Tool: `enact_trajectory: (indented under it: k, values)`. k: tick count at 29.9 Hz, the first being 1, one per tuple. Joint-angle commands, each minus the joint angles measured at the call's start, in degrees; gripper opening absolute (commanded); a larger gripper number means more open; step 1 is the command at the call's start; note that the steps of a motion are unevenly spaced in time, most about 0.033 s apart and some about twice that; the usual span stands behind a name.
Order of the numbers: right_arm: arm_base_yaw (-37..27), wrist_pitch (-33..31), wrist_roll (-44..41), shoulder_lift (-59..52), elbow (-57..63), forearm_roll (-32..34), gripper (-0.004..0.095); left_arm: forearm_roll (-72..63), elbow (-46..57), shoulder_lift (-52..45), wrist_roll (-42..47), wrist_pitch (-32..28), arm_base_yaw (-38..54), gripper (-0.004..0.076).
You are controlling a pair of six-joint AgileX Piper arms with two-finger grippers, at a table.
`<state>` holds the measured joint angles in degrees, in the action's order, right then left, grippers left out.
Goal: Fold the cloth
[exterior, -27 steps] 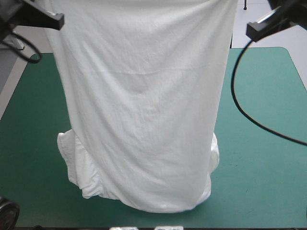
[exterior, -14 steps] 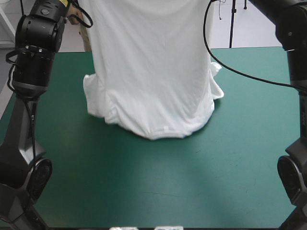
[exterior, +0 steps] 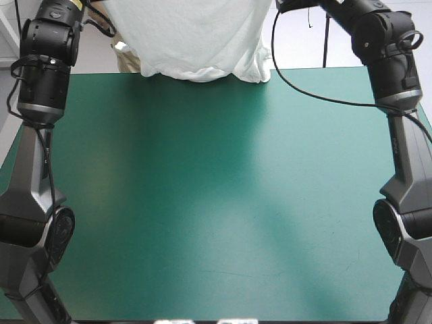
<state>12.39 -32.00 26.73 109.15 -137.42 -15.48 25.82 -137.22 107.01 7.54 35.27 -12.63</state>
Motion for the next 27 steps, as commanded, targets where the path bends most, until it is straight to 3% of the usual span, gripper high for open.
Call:
enact_trajectory:
  k: [1,3,6,14,19,27]
  values:
    - [-0.7,-0.3,0.0,-1.6,3.1,0.1,-0.0017,-0.9,-1.3,0.9,0.9,10.0,0.1,-0.0009]
    - [-1.2,-1.8,-1.4,-1.4,6.9,0.1,-0.0017,-1.0,-1.3,3.4,1.1,17.2,0.1,-0.0009]
    - [-2.5,-3.8,-3.8,-1.4,12.4,-0.4,-0.0017,-3.9,1.0,5.7,0.8,20.6,0.1,-0.0009]
    - [-7.5,-15.0,-2.9,-2.9,26.1,-8.2,-0.0017,-12.8,19.4,2.1,-4.1,20.3,0.1,-0.0009]
    - [-7.8,-20.0,-2.7,-7.3,35.4,-7.9,-0.0017,-13.6,34.6,-5.2,-6.4,19.5,0.1,-0.0009]
    - [-7.7,-19.3,-2.8,-17.8,56.3,-7.9,-0.0015,-14.9,60.2,-20.6,-7.5,15.8,0.1,-0.0009]
